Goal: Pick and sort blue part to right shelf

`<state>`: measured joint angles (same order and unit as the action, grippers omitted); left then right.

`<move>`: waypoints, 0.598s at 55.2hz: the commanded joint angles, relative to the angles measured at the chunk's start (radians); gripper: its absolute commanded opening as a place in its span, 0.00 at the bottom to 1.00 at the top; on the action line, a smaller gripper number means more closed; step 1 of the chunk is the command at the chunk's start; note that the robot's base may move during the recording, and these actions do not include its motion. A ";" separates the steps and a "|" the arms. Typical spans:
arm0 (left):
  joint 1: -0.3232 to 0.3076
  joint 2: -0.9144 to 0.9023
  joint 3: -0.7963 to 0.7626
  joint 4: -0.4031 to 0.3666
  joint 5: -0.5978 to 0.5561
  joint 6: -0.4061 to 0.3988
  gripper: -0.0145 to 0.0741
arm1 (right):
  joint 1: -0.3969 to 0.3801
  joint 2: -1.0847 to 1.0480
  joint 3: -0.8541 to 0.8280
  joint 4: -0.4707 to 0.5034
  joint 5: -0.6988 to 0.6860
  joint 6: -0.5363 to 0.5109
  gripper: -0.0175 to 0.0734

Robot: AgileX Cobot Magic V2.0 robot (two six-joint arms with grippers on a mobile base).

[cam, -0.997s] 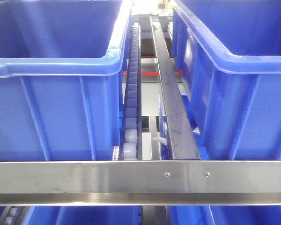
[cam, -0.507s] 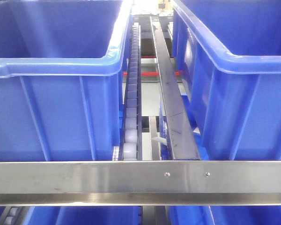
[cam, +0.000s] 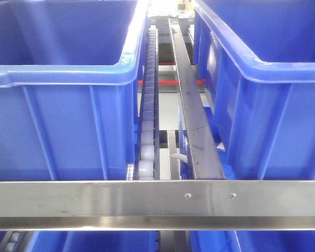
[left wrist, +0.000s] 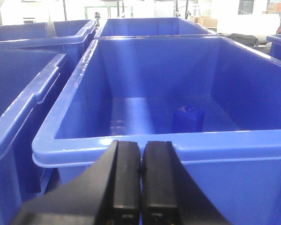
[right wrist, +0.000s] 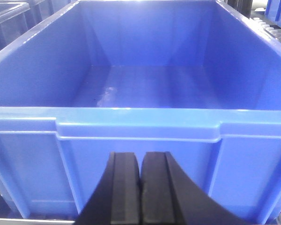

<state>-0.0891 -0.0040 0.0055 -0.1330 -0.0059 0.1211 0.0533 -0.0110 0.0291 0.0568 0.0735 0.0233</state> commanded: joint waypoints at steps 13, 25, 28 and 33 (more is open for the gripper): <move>-0.007 -0.023 0.031 -0.007 -0.083 -0.008 0.30 | -0.001 -0.018 -0.008 0.000 -0.090 -0.005 0.23; -0.007 -0.023 0.031 -0.007 -0.083 -0.008 0.30 | -0.001 -0.018 -0.008 0.000 -0.090 -0.005 0.23; -0.007 -0.023 0.031 -0.007 -0.083 -0.008 0.30 | -0.001 -0.018 -0.008 0.000 -0.090 -0.005 0.23; -0.007 -0.023 0.031 -0.007 -0.083 -0.008 0.30 | -0.001 -0.018 -0.008 0.000 -0.090 -0.005 0.23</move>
<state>-0.0891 -0.0040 0.0055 -0.1330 -0.0059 0.1211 0.0533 -0.0110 0.0291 0.0568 0.0735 0.0233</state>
